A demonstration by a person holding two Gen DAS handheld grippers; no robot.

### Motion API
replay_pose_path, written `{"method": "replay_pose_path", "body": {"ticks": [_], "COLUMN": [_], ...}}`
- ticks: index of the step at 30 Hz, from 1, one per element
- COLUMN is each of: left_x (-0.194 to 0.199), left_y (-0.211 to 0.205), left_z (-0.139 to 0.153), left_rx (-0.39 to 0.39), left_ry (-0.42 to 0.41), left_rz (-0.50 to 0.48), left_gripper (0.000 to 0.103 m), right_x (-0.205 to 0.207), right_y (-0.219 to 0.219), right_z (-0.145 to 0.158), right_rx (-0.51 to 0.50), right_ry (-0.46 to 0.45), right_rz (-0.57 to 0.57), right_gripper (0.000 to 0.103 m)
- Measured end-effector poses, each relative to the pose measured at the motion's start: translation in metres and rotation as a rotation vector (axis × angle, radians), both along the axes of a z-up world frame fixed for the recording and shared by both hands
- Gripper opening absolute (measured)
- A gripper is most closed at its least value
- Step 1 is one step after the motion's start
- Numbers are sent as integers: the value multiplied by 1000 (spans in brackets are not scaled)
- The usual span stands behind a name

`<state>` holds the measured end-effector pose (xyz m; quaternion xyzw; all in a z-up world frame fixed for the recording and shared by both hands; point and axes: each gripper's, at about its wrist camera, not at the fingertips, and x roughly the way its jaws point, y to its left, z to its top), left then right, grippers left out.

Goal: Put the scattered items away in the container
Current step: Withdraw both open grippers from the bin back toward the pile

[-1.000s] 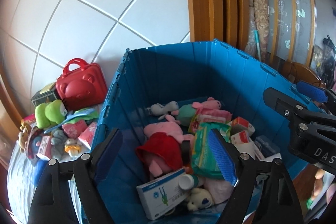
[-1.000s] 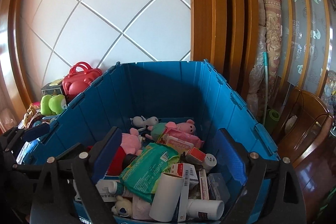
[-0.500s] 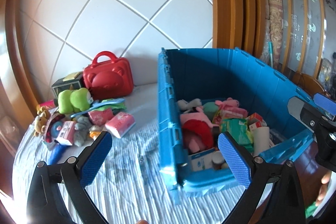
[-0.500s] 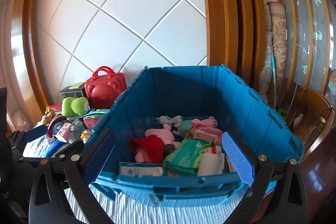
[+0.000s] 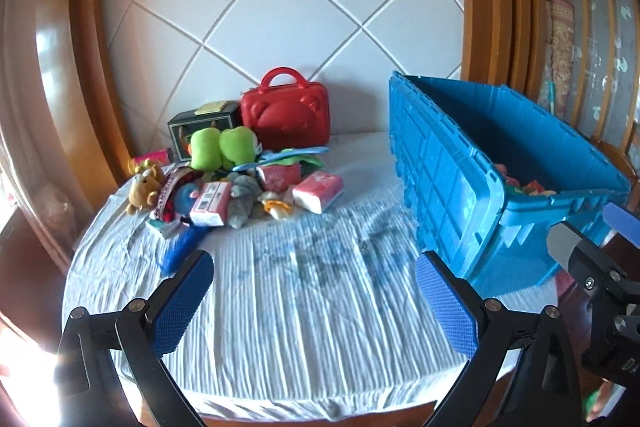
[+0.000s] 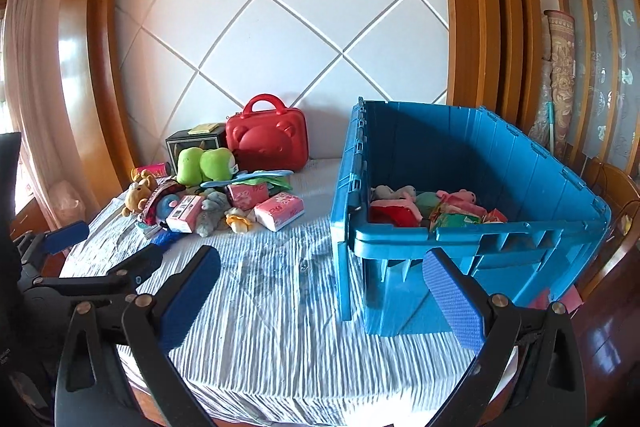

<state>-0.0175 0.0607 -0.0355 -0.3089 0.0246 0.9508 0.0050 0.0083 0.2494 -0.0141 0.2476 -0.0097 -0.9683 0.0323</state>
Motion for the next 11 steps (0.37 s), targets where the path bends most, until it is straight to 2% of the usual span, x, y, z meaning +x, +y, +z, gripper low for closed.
{"method": "replay_pose_path", "body": {"ticks": [5,11], "left_x": [16,21], "left_y": [-21,-27], "left_z": [2,3], "left_rx": [32,28], "left_ry": [-4,5], "left_rz": [-19,-22], "left_gripper": [102,102], "right_x": [17,19], "right_y": [-17,-24], "right_z": [7,8], "right_rx": [10,17], "right_ry": [15,11], "right_rz": [-4,-16], "right_gripper": [103,103]}}
